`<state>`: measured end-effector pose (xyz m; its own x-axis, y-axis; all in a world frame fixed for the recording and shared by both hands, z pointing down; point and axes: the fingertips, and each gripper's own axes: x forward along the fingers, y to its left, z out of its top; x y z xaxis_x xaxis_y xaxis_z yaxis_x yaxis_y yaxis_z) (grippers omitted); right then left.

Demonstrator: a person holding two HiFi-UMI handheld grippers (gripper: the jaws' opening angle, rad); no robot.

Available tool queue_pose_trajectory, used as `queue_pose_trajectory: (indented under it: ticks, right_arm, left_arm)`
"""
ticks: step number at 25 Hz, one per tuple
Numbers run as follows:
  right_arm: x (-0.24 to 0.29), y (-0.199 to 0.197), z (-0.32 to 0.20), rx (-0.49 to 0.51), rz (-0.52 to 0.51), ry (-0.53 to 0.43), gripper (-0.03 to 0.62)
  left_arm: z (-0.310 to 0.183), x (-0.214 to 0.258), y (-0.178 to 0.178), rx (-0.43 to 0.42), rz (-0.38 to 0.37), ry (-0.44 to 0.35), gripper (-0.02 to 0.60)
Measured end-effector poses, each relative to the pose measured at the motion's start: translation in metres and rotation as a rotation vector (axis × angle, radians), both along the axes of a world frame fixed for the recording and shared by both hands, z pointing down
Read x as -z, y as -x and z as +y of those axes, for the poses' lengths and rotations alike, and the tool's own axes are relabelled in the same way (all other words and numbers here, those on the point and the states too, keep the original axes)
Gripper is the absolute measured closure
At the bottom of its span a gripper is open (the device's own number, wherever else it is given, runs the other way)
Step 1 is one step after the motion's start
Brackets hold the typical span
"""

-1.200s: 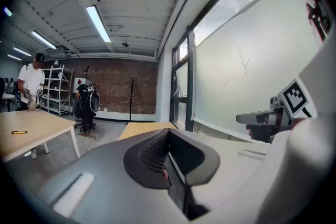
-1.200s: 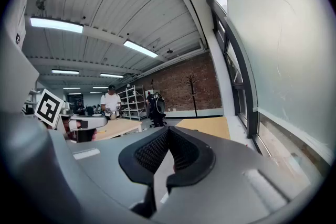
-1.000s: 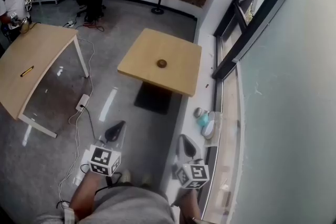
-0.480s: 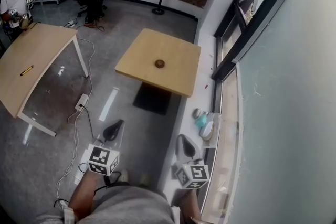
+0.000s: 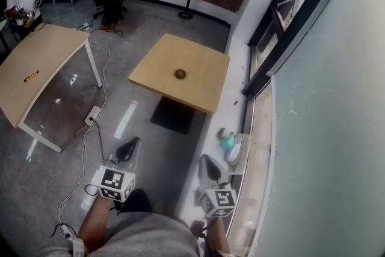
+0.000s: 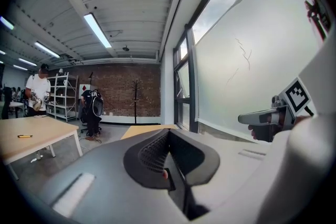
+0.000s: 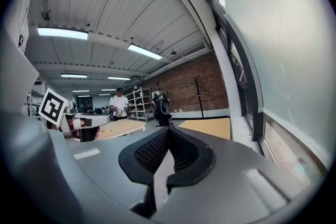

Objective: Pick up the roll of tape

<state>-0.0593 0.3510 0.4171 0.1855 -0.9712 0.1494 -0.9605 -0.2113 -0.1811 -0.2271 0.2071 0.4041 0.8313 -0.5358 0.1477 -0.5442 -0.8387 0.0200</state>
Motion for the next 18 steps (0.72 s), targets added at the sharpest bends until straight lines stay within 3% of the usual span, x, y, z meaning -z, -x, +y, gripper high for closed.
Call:
queue_pose_trajectory:
  ticks: [8,18]
  right_arm:
    - [-0.006,-0.017,-0.005,0.024,-0.011,-0.004,0.580]
    - [-0.024,-0.066,-0.051,0.010,-0.028,0.024,0.580]
  left_arm:
    - [-0.001,-0.003,-0.020,0.007,-0.016,-0.004,0.581]
    - [-0.051,-0.013,-0.069,0.004,-0.014,0.005,0.581]
